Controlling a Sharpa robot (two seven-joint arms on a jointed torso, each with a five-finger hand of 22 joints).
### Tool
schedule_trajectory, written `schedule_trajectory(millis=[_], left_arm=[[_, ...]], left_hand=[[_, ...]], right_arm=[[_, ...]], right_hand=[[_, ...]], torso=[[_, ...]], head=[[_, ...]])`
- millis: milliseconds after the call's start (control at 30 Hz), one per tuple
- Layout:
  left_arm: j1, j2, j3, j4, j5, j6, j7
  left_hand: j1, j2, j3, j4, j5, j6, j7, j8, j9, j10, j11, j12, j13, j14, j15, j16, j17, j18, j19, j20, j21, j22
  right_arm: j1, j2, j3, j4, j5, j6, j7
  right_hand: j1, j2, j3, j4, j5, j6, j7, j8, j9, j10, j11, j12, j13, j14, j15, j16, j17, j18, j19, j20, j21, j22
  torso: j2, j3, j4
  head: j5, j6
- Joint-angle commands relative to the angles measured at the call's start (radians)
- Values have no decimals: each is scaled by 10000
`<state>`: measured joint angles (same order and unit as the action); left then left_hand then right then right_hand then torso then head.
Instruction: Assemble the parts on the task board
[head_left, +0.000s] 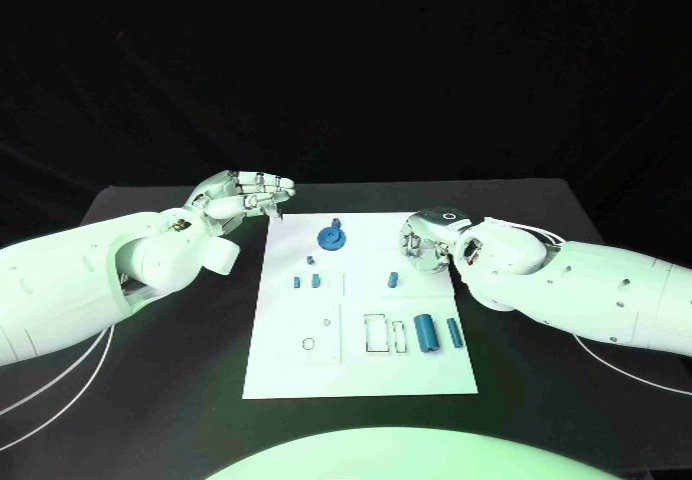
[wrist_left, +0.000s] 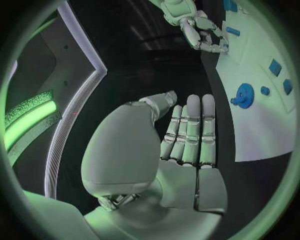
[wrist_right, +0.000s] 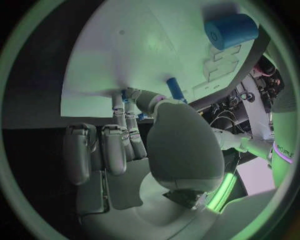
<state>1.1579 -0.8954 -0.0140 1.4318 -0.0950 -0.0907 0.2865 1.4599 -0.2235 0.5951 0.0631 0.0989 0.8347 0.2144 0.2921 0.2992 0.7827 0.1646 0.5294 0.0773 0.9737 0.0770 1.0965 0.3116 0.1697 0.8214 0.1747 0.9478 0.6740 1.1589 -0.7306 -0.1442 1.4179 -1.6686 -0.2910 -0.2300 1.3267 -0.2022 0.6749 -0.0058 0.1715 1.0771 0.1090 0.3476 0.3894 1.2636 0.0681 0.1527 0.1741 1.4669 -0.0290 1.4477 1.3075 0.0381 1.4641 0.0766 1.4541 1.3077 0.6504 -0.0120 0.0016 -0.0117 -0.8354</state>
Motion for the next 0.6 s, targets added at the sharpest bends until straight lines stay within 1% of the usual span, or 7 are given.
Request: schedule_trajectory(millis=[33, 300, 400, 600], left_arm=[[12, 13, 11, 29, -36, 16, 78], [12, 14, 11, 22, -38, 5, 78], [12, 18, 11, 16, -38, 5, 78], [12, 25, 11, -9, -38, -1, 79]], left_hand=[[-16, 9, 6, -83, 29, -70, 107, -61, -15, -71, -10, -68, -17, -48, 41, -55, -15, 138, -80, -20, 35, 14], [-19, 8, 6, -99, 31, -86, 113, -69, -18, -89, -4, -74, -23, -56, 46, -66, -21, 137, -90, -16, 33, 15], [-25, 8, 5, -106, 33, -99, 118, -75, -19, -101, 0, -78, -28, -61, 50, -74, -25, 136, -97, -13, 32, 16], [-30, 9, 4, -115, 36, -113, 123, -82, -22, -115, 5, -82, -32, -66, 54, -81, -28, 135, -104, -9, 31, 17]], right_arm=[[-161, 81, -108, 73, 49, 225, 97], [-161, 41, -107, 133, -7, -171, 6], [-160, -5, -105, 190, -17, -313, -16], [-129, -144, -96, 350, 2, -443, -21]], right_hand=[[66, 137, 7, -48, -1, 55, -5, 59, 12, 359, -306, 14, 11, 526, -75, -24, 5, -135, 721, -84, 66, 2142], [60, 137, 19, -76, 5, 66, -12, 70, 35, 398, -316, 9, 18, 528, -85, -20, 12, -143, 734, -96, 104, 2160], [57, 135, 22, -83, 3, 69, -13, 73, 41, 408, -319, 8, 19, 530, -87, -14, 24, -145, 736, -99, 112, 2164], [55, 133, 23, -88, 1, 72, -14, 76, 45, 416, -319, 7, 21, 532, -89, -10, 33, -148, 741, -101, 126, 2170]], torso=[[-2, 0, 0], [3, 5, 1], [0, 1, 6], [-5, 4, 4]], head=[[-8, 24], [-14, 40], [-8, 47], [-9, 54]])
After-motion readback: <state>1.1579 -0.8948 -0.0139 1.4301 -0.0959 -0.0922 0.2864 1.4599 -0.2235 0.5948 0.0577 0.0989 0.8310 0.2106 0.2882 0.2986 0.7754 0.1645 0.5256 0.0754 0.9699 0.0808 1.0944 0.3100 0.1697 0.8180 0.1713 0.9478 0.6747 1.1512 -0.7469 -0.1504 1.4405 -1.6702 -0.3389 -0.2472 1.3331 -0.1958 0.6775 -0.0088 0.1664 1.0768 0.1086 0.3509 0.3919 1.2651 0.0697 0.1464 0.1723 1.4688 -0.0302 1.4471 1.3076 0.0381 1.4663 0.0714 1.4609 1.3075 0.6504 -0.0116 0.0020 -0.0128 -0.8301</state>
